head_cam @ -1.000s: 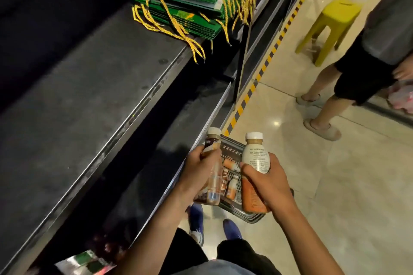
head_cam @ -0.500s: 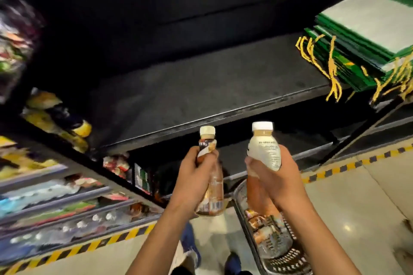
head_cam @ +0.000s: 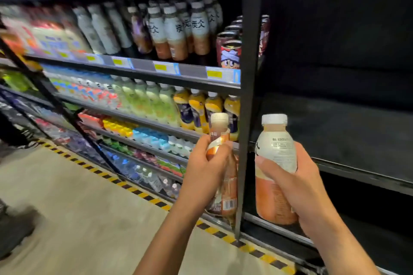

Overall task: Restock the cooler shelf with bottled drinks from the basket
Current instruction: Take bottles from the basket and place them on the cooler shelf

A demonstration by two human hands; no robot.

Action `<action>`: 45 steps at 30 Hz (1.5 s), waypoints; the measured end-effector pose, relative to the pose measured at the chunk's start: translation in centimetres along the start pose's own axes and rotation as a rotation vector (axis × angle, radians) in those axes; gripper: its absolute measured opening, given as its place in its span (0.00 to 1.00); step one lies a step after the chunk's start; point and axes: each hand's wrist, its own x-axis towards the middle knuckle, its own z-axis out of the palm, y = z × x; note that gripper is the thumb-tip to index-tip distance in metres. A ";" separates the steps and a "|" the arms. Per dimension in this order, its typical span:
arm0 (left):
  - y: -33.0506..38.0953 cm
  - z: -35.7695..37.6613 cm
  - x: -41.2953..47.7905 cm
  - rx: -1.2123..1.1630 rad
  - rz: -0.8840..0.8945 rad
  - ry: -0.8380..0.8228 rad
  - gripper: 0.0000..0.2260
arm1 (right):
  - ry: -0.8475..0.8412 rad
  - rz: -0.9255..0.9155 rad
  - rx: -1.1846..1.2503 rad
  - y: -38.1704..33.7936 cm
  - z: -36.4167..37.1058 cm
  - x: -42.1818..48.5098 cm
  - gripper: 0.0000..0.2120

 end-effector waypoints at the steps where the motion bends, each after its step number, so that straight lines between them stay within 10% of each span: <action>1: 0.0 -2.0 0.2 -0.009 0.014 0.026 0.03 | -0.026 -0.010 -0.005 -0.5 1.9 0.2 0.21; 18: 1.1 -25.5 10.3 -0.052 0.152 0.136 0.06 | -0.016 -0.144 -0.047 -5.3 24.6 3.9 0.18; 45: 7.1 -27.4 42.0 -0.011 0.300 -0.037 0.08 | 0.402 -0.330 -0.081 -13.7 31.1 26.9 0.19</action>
